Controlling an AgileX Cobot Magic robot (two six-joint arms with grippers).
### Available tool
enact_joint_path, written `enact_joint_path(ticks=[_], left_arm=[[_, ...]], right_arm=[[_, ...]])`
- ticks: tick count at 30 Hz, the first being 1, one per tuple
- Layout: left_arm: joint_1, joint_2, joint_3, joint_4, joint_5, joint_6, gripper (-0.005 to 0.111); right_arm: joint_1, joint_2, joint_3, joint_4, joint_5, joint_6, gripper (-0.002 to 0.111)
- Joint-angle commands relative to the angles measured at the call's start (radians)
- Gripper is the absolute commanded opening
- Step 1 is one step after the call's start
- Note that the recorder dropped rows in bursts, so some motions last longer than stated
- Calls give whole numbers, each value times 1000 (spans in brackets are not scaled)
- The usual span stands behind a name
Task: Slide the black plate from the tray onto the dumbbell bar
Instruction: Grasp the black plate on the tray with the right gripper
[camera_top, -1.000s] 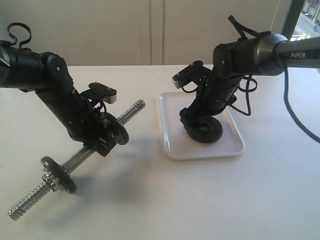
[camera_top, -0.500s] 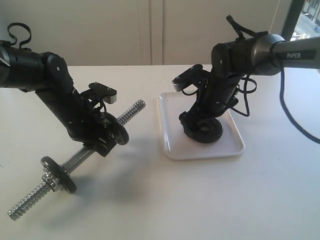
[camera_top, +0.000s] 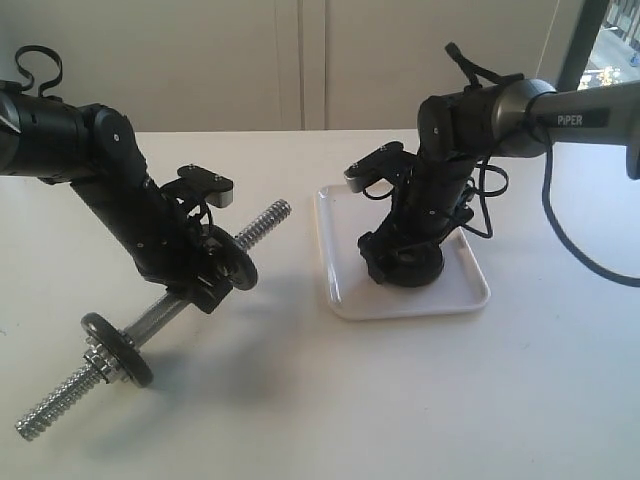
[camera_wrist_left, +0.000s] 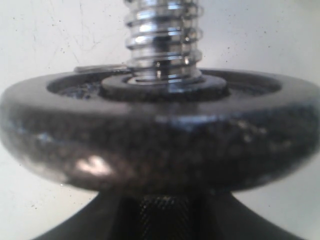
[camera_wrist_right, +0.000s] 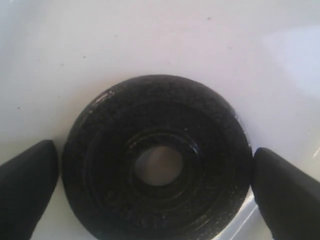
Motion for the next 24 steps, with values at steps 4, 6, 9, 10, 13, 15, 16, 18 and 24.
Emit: enact_joint_path(ticks=[4, 6, 9, 10, 13, 15, 16, 18, 24], left_arm=[[-3, -53, -18, -44, -7, 3, 0], [-3, -53, -18, -44, -7, 3, 0], [-3, -53, -18, -44, -9, 3, 0], [-3, -53, -18, -44, -9, 3, 0], [-3, -53, -18, -44, -9, 3, 0], [-3, -53, -18, -44, -7, 3, 0], [-3, -53, -18, -44, -7, 3, 0], [-3, -53, -18, -44, -7, 3, 0], [-3, -53, -18, -46, -7, 3, 0]], right_arm=[[-2, 77, -13, -17, 107, -22, 96], [-2, 85, -15, -17, 136, -30, 96], [-2, 96, -15, -17, 169, -49, 96], [-2, 98, -13, -17, 174, -49, 96], [-2, 98, 0, -17, 172, -49, 96], [-2, 98, 0, -17, 172, -49, 96], [-2, 98, 0, -17, 172, -49, 96], [-2, 98, 0, -17, 162, -49, 96], [-2, 98, 0, -19, 95, -2, 96]])
